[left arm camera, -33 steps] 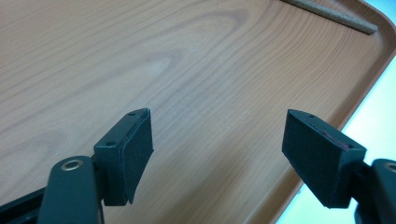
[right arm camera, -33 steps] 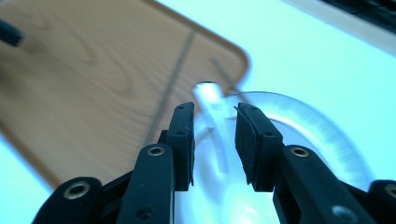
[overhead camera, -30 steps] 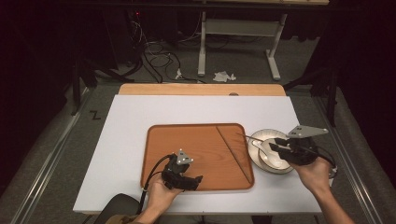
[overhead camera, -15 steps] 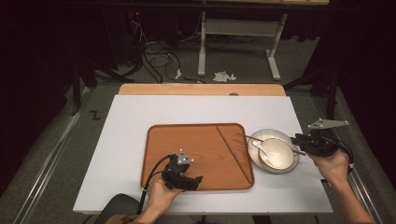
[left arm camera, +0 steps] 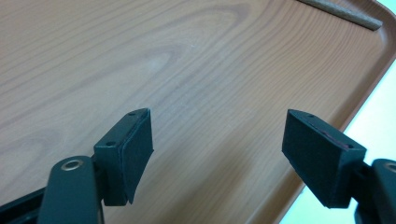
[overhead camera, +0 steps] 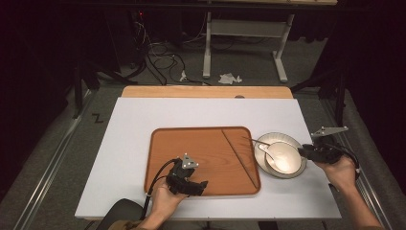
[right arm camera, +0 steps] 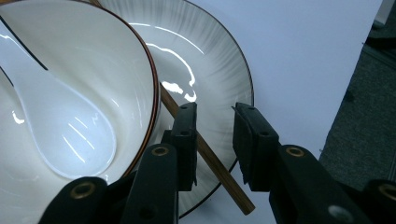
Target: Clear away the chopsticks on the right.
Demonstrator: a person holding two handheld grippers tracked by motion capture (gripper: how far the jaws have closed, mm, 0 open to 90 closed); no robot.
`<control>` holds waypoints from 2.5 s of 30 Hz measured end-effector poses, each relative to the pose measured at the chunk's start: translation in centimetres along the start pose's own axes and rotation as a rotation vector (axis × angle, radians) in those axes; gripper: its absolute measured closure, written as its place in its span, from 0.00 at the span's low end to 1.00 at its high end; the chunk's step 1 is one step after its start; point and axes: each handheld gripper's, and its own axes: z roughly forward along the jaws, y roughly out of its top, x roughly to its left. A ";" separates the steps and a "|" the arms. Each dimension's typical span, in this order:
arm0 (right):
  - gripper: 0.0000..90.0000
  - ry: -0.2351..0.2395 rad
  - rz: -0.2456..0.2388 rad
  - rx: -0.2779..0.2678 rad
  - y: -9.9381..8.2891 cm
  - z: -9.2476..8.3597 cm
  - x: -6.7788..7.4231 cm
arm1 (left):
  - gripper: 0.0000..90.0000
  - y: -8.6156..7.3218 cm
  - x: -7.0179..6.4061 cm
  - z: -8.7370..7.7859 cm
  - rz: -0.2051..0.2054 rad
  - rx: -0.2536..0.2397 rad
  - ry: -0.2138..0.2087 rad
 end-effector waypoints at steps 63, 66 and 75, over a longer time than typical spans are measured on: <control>0.94 0.017 -0.047 -0.122 1.9 -5.6 7.7 | 0.28 0.1 0.0 -0.1 -0.002 -0.015 -0.005; 0.94 0.033 -0.062 -0.128 1.9 -5.7 8.6 | 0.28 0.1 0.0 -0.2 -0.003 -0.017 -0.007; 0.94 0.113 -0.117 -0.107 2.1 -4.5 13.2 | 0.28 0.1 0.0 -0.3 0.003 -0.013 -0.010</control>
